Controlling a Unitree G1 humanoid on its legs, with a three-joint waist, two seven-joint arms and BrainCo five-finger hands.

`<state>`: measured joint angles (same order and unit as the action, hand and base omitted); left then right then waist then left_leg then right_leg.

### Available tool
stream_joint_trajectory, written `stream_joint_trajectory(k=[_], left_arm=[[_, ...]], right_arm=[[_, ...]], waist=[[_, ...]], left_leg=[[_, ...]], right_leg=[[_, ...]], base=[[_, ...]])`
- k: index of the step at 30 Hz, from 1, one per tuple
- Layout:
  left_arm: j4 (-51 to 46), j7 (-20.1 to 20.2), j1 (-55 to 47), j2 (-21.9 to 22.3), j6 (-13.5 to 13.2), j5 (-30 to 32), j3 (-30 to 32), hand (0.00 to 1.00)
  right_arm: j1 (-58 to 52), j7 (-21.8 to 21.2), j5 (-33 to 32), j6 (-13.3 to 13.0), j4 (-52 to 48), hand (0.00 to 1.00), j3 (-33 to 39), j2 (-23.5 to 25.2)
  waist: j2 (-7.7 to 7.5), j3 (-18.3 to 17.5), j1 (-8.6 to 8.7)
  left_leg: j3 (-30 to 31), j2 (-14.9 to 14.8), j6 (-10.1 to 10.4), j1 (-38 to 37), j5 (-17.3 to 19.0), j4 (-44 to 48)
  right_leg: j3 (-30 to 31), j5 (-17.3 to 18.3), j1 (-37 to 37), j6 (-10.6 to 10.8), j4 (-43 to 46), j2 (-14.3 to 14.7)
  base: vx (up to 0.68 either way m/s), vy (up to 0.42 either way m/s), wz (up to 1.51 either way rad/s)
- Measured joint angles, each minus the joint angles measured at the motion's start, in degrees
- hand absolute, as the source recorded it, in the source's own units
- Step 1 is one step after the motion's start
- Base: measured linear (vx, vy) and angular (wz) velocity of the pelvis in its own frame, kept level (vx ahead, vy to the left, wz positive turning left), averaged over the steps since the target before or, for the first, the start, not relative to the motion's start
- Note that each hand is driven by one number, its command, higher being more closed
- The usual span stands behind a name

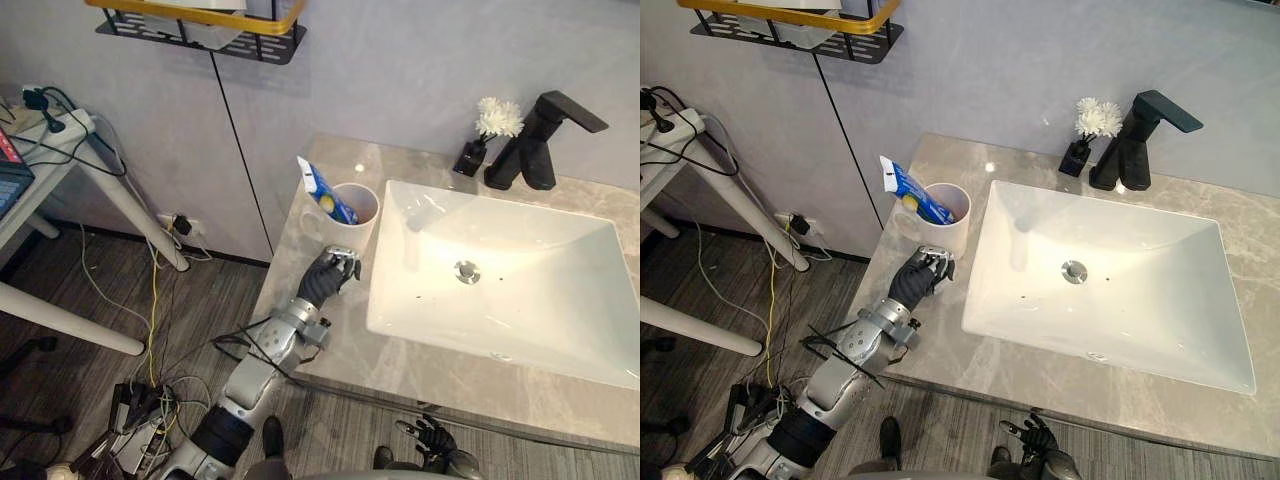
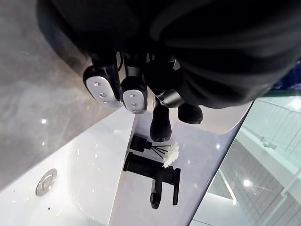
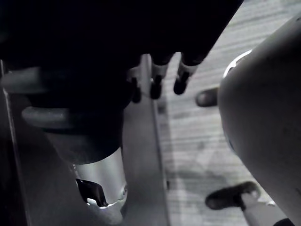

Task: Organize washtable

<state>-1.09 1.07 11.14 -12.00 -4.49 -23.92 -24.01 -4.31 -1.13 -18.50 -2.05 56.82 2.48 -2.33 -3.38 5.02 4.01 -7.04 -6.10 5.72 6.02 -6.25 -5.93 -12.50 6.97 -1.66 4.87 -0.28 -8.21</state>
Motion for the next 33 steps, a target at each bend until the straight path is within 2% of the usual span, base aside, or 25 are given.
stream_joint_trajectory(k=[9,15,24,33], left_arm=[[2.81,-0.52,3.94,0.16,-0.72,1.93,2.31,1.00],[4.08,-2.40,7.04,0.77,-1.01,2.10,3.76,1.00],[5.00,-2.83,8.68,1.20,-1.55,2.10,4.41,1.00],[6.30,-5.21,11.97,1.85,-1.53,2.34,5.98,1.00]], right_arm=[[0.11,0.11,0.01,0.02,-0.94,0.00,0.49,0.16],[0.65,0.25,0.00,0.00,-1.53,0.00,1.22,0.12],[0.80,1.10,-0.14,-0.01,-1.56,0.00,2.24,0.16],[1.76,1.27,-1.20,-0.09,-2.10,0.00,2.24,0.17]], waist=[[-0.01,0.26,-0.04],[0.05,2.03,0.09],[0.34,3.18,0.01],[0.36,3.89,-0.06]], left_leg=[[-0.42,-0.01,-0.04,0.70,0.06,0.02],[-0.65,-0.01,-0.05,0.71,0.05,0.02],[-0.89,0.00,-0.06,0.90,0.06,0.02],[-1.38,0.00,-0.10,1.23,0.09,0.05]], right_leg=[[0.22,-0.05,0.82,0.04,-0.18,0.00],[0.32,-0.36,0.93,-0.31,-0.28,0.00],[0.56,-0.83,0.98,-0.17,-0.95,0.00],[1.56,-0.93,1.64,-0.30,-0.99,0.00]], base=[[0.00,-0.001,-0.01],[0.00,0.000,-0.01],[0.00,0.000,0.00],[0.00,-0.004,-0.02]])
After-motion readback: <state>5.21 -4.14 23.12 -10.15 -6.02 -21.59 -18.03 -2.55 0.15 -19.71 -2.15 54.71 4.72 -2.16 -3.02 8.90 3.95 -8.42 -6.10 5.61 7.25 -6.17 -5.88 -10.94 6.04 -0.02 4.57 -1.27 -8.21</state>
